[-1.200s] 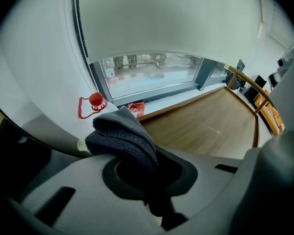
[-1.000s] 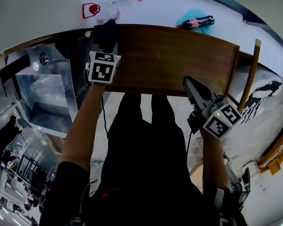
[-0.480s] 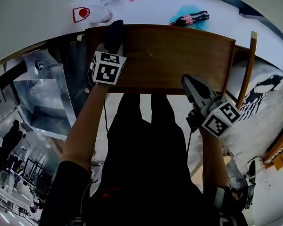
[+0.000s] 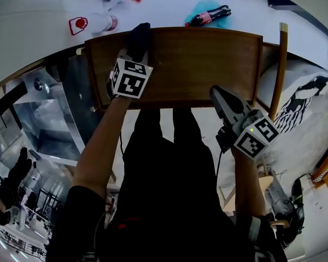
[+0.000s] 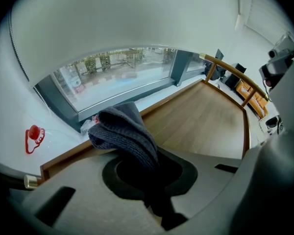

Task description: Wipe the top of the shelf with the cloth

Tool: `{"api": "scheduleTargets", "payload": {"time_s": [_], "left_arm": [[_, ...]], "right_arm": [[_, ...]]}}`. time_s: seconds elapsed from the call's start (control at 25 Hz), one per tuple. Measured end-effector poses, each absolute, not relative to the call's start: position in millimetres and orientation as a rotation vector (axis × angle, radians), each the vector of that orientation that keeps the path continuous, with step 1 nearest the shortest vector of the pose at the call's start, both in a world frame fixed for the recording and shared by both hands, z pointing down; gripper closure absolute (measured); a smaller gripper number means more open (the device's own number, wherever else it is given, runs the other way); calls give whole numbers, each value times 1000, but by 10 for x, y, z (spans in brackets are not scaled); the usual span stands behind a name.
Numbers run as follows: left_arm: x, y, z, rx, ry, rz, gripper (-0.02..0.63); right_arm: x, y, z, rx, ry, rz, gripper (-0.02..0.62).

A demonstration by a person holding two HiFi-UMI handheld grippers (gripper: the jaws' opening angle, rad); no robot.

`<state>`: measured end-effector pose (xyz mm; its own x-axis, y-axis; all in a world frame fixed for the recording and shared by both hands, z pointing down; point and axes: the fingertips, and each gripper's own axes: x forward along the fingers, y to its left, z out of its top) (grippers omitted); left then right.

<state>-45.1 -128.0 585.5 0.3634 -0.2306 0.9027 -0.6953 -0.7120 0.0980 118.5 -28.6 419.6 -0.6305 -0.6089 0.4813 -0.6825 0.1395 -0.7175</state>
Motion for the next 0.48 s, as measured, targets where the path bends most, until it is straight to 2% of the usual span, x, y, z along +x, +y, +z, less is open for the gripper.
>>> {"api": "scheduleTargets", "payload": {"time_s": [0.48], "left_arm": [[264, -1153, 5884, 2250, -683, 1382, 557]], "right_arm": [[1578, -105, 4184, 1387, -2303, 1541, 591]]}}
